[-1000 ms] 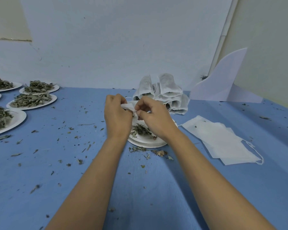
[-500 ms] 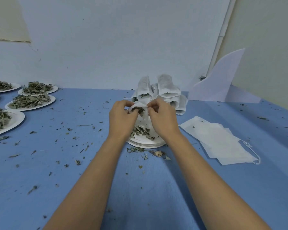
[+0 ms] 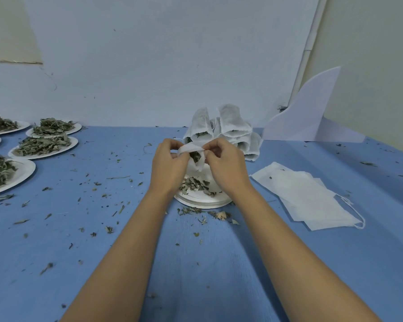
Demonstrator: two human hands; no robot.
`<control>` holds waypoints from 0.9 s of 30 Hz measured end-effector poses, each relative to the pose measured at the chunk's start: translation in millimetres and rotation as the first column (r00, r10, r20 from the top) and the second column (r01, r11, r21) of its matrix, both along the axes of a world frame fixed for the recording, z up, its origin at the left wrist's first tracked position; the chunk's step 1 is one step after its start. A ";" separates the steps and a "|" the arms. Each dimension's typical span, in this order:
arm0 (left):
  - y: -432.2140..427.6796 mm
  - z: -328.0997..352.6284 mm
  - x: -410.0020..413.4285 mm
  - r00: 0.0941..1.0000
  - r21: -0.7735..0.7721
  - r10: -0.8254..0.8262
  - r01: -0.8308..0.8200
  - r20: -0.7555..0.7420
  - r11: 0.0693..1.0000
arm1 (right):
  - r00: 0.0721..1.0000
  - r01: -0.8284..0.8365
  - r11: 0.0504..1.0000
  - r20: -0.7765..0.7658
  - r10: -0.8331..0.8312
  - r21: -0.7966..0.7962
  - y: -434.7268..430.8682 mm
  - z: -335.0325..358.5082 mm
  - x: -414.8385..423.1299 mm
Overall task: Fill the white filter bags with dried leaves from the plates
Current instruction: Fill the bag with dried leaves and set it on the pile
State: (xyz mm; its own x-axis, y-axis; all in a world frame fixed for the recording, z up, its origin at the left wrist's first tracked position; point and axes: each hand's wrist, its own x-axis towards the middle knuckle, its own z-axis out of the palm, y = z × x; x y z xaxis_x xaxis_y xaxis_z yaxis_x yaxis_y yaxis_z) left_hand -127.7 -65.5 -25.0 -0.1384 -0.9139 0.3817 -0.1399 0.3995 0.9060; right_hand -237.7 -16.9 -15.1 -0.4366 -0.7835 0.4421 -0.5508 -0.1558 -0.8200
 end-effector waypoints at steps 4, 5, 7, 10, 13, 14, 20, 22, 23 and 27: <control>-0.9 -0.6 -1.3 0.993 0.066 -0.113 0.110 0.040 0.992 | 1.000 0.020 1.000 0.009 -0.019 -0.009 -0.9 0.1 -3.1; -1.3 -1.8 -2.0 0.993 0.054 -0.088 0.084 0.075 0.995 | 1.000 0.008 1.000 0.011 -0.008 -0.003 -0.4 0.4 -2.7; -2.4 -5.2 -3.4 0.991 -0.005 0.015 -0.015 0.133 1.000 | 0.999 -0.034 0.999 0.018 0.033 0.021 1.9 1.0 -0.8; -4.8 -7.0 -2.8 0.980 -0.091 0.170 -0.161 0.104 0.983 | 0.993 -0.115 0.993 0.033 0.113 0.040 5.1 2.7 4.0; -7.3 -6.8 -0.8 0.971 -0.117 0.229 -0.220 0.072 0.969 | 0.991 -0.123 0.992 0.046 0.122 0.037 6.5 4.3 6.3; -7.7 -6.4 -0.2 0.969 -0.110 0.239 -0.233 0.053 0.966 | 0.993 -0.106 0.994 0.059 0.104 0.025 7.1 5.1 5.7; -11.4 -2.1 4.6 0.937 0.082 0.297 -0.286 -0.183 0.955 | 0.967 0.151 0.811 -0.254 -0.003 0.565 5.0 7.3 -8.2; -11.7 -1.3 5.6 0.910 0.130 0.315 -0.290 -0.271 0.948 | 0.961 0.121 0.696 -0.258 0.095 0.707 4.6 3.9 -1.2; -12.1 -1.6 6.1 0.895 0.151 0.324 -0.291 -0.306 0.945 | 0.960 0.116 0.658 -0.254 0.119 0.745 3.5 1.0 2.4; -15.1 -3.9 9.1 0.868 0.187 0.372 -0.326 -0.328 0.927 | 0.903 0.191 0.605 -0.380 0.201 0.773 -2.1 -11.4 11.5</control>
State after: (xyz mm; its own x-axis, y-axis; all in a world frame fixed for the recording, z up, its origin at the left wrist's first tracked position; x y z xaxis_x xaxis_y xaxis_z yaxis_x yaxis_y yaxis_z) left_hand -118.6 -80.6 -28.9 0.3205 -0.9194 0.2281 0.0865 0.2682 0.9595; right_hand -226.2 -19.0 -26.5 -0.3730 -0.9026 -0.2149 -0.8432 0.4264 -0.3273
